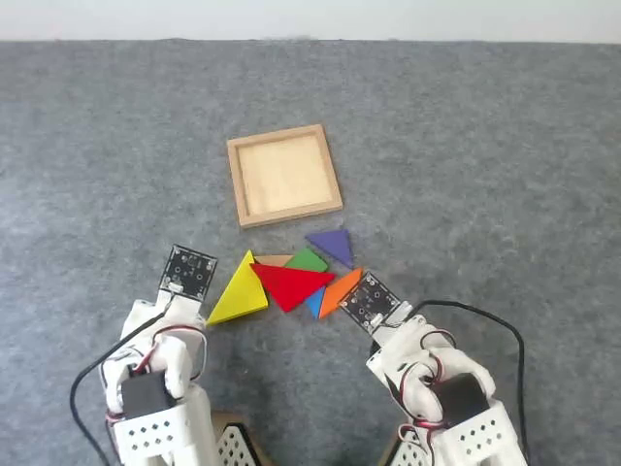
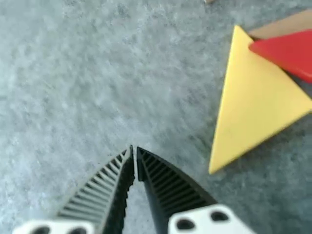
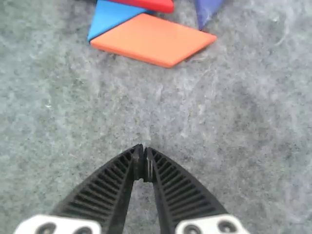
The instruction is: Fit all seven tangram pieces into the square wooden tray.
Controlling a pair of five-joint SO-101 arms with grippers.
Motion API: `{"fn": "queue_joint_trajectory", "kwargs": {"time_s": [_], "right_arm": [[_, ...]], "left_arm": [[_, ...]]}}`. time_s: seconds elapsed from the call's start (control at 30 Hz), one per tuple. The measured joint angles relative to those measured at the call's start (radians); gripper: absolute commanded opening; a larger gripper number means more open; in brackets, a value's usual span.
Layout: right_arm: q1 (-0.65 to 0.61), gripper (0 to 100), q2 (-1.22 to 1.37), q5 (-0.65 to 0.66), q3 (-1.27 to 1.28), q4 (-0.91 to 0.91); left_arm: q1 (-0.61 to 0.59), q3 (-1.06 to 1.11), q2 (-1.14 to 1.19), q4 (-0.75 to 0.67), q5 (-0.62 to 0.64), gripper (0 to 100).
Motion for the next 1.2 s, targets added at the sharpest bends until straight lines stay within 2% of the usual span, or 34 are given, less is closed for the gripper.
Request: {"fn": "queue_joint_trajectory", "kwargs": {"time_s": [0.3, 0.5, 0.7, 0.83, 1.1, 1.2], "right_arm": [[0.000, 0.8, 0.000, 0.000, 0.000, 0.000], [0.000, 0.8, 0.000, 0.000, 0.000, 0.000], [-0.005, 0.8, 0.000, 0.000, 0.000, 0.000], [-0.005, 0.8, 0.000, 0.000, 0.000, 0.000], [-0.003, 0.8, 0.000, 0.000, 0.000, 0.003], [-0.003, 0.8, 0.000, 0.000, 0.000, 0.005]], "left_arm": [[-0.009, -0.017, 0.000, -0.026, -0.025, 1], [-0.029, -0.269, 0.000, -0.023, 0.115, 1], [0.031, -0.430, 0.025, 0.000, 0.137, 1], [0.052, -0.466, 0.236, -0.074, 0.181, 1], [0.060, -0.677, 0.839, -0.133, 0.207, 1], [0.060, -0.766, 1.007, -0.161, 0.262, 3]]}}
